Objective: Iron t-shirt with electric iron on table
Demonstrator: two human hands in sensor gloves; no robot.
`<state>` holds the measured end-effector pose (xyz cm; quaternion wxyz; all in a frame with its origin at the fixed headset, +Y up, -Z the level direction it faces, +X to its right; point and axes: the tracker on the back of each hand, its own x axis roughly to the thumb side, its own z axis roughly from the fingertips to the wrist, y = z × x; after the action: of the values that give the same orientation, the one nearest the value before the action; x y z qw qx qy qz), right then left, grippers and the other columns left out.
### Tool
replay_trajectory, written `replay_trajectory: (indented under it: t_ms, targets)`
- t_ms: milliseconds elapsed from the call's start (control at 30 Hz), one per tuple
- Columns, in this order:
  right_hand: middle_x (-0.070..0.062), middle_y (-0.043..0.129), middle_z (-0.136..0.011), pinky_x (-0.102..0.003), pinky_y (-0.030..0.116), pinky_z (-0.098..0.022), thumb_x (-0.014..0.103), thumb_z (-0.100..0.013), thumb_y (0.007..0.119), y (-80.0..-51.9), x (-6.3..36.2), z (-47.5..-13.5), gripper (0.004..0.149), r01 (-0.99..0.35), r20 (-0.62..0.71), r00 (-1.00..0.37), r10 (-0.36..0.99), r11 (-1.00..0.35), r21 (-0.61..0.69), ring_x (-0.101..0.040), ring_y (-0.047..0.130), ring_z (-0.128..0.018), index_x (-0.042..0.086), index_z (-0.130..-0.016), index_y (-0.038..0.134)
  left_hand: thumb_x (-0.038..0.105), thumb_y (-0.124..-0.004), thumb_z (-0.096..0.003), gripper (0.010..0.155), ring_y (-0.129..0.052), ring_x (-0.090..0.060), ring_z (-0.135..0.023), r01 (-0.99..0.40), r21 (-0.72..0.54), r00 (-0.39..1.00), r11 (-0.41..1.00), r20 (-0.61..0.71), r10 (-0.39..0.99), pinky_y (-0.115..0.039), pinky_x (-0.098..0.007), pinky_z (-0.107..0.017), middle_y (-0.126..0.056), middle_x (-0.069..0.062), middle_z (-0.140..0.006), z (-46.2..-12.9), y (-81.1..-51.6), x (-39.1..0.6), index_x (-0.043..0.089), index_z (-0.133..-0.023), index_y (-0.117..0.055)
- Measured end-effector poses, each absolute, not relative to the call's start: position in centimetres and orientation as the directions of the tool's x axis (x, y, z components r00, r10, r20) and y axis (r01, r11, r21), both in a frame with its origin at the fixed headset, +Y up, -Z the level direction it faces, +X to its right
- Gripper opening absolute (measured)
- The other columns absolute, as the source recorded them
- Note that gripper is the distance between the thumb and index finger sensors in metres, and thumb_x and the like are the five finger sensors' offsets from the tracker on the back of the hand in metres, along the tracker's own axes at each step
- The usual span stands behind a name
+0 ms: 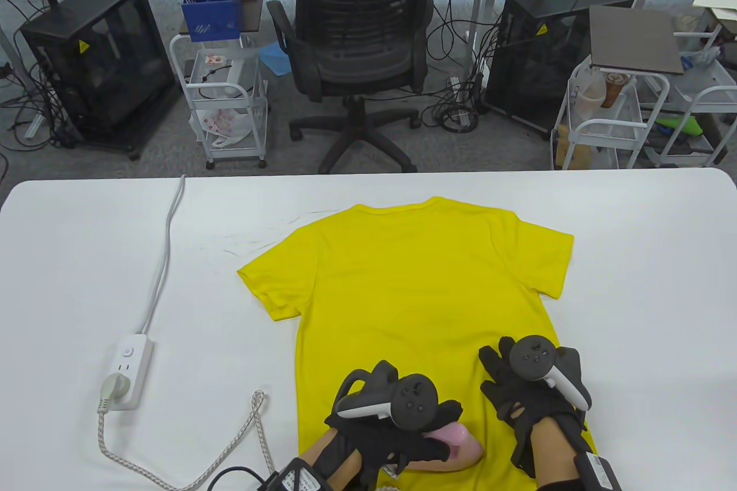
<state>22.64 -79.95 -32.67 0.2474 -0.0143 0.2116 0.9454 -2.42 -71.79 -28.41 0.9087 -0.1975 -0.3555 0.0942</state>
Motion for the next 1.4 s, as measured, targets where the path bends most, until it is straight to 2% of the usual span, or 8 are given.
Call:
replay_trajectory:
  t_ms: [200, 400, 533, 667, 867, 967, 1267, 1400]
  targets:
    - [0.000, 0.015, -0.112, -0.061, 0.012, -0.067, 0.043, -0.049, 0.072, -79.9, 22.7, -32.7, 0.063, -0.479, -0.133, -0.874, 0.467, -0.783, 0.397, -0.030, 0.005, -0.100, 0.040, -0.103, 0.039, 0.061, -0.079, -0.0398, 0.074, -0.100, -0.016, -0.057, -0.150, -0.293, 0.925, 0.944, 0.295, 0.238, -0.075, -0.051, -0.064, -0.087, 0.005, -0.082, -32.6, -71.7, -7.9, 0.038, -0.106, -0.054]
    - [0.000, 0.015, -0.112, -0.061, 0.012, -0.067, 0.043, -0.049, 0.072, -79.9, 22.7, -32.7, 0.064, -0.478, -0.132, -0.875, 0.466, -0.783, 0.399, -0.030, 0.005, -0.100, 0.039, -0.103, 0.038, 0.058, -0.080, -0.0423, 0.075, -0.097, -0.018, -0.056, -0.285, -0.256, 0.954, 0.924, 0.024, 0.300, -0.073, -0.052, -0.065, -0.085, 0.003, -0.083, -34.9, -72.0, -13.5, 0.035, -0.108, -0.050]
    - [-0.003, 0.016, -0.112, -0.062, 0.013, -0.067, 0.046, -0.048, 0.074, -79.7, 22.5, -32.7, 0.065, -0.467, -0.119, -0.880, 0.460, -0.791, 0.395, -0.032, 0.007, -0.100, 0.037, -0.103, 0.039, 0.057, -0.081, -0.0424, 0.075, -0.098, -0.017, -0.054, -0.292, -0.276, 0.942, 0.916, 0.080, 0.325, -0.074, -0.051, -0.064, -0.086, 0.003, -0.081, -34.8, -72.0, -13.0, 0.034, -0.107, -0.051]
    - [-0.005, 0.019, -0.112, -0.064, 0.019, -0.068, 0.053, -0.045, 0.078, -78.7, 21.9, -32.7, 0.071, -0.466, -0.065, -0.878, 0.475, -0.813, 0.349, -0.036, 0.012, -0.101, 0.037, -0.103, 0.041, 0.059, -0.080, -0.0418, 0.073, -0.100, -0.016, -0.053, -0.278, -0.434, 0.865, 0.857, 0.274, 0.420, -0.076, -0.050, -0.063, -0.088, 0.004, -0.079, -33.9, -72.2, -9.9, 0.034, -0.106, -0.055]
    - [-0.004, 0.014, -0.112, -0.065, 0.018, -0.068, 0.059, -0.041, 0.083, -79.5, 19.8, -32.7, 0.080, -0.375, 0.001, -0.909, 0.417, -0.819, 0.435, -0.036, 0.008, -0.100, 0.039, -0.103, 0.036, 0.061, -0.079, -0.0408, 0.073, -0.101, -0.015, -0.055, -0.096, -0.464, 0.783, 0.881, 0.512, 0.355, -0.077, -0.049, -0.064, -0.089, 0.006, -0.081, -31.1, -71.9, -5.4, 0.037, -0.106, -0.056]
    - [-0.003, 0.010, -0.111, -0.064, 0.014, -0.067, 0.060, -0.042, 0.080, -79.8, 19.6, -32.7, 0.080, -0.353, -0.007, -0.920, 0.392, -0.821, 0.449, -0.034, 0.004, -0.099, 0.041, -0.103, 0.032, 0.062, -0.079, -0.0401, 0.073, -0.102, -0.015, -0.056, -0.104, -0.434, 0.810, 0.895, 0.485, 0.330, -0.077, -0.050, -0.064, -0.089, 0.006, -0.081, -31.2, -71.8, -5.8, 0.038, -0.105, -0.057]
    - [-0.001, 0.014, -0.111, -0.060, 0.015, -0.069, 0.053, -0.045, 0.076, -79.8, 20.6, -32.8, 0.070, -0.386, -0.041, -0.912, 0.409, -0.819, 0.424, -0.032, 0.006, -0.099, 0.042, -0.102, 0.036, 0.059, -0.079, -0.0417, 0.074, -0.098, -0.018, -0.055, -0.309, -0.284, 0.937, 0.908, 0.072, 0.341, -0.074, -0.051, -0.064, -0.086, 0.003, -0.082, -34.8, -72.1, -13.0, 0.036, -0.107, -0.053]
    - [-0.002, 0.016, -0.112, -0.061, 0.016, -0.068, 0.051, -0.046, 0.074, -79.8, 20.8, -32.8, 0.067, -0.388, -0.057, -0.915, 0.400, -0.832, 0.397, -0.033, 0.007, -0.100, 0.042, -0.102, 0.038, 0.058, -0.080, -0.0422, 0.074, -0.098, -0.018, -0.053, -0.346, -0.307, 0.917, 0.887, 0.090, 0.388, -0.074, -0.051, -0.063, -0.087, 0.003, -0.081, -34.9, -72.2, -13.5, 0.035, -0.107, -0.053]
